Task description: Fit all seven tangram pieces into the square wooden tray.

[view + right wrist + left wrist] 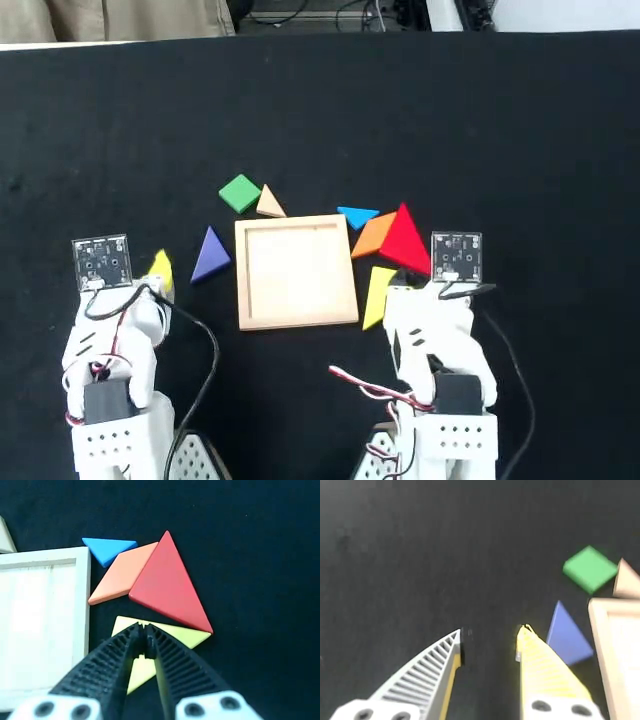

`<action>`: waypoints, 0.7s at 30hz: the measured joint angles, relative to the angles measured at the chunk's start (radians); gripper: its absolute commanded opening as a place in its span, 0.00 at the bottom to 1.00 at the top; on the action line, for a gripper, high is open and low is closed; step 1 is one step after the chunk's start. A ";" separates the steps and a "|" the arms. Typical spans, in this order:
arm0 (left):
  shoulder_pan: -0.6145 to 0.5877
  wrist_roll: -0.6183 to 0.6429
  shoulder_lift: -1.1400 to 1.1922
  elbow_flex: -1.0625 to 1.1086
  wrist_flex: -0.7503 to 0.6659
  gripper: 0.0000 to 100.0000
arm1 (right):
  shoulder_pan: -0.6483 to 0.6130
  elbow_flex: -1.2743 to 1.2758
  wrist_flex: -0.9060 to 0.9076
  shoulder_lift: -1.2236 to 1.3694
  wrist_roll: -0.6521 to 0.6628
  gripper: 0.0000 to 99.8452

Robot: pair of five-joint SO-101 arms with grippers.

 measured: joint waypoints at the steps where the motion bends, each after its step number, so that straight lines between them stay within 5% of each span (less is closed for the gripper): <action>1: 0.000 0.000 0.000 0.000 -0.025 0.19 | 0.000 0.000 -0.015 0.000 0.000 0.01; 5: 0.055 0.000 0.000 0.000 -0.077 0.19 | 0.002 0.000 -0.094 0.000 0.029 0.01; 11: 0.186 0.000 0.000 0.000 -0.104 0.19 | 0.002 0.003 -0.127 0.000 0.376 0.01; 21: 0.207 0.058 0.000 -0.055 -0.071 0.19 | 0.002 0.003 -0.103 0.002 0.381 0.01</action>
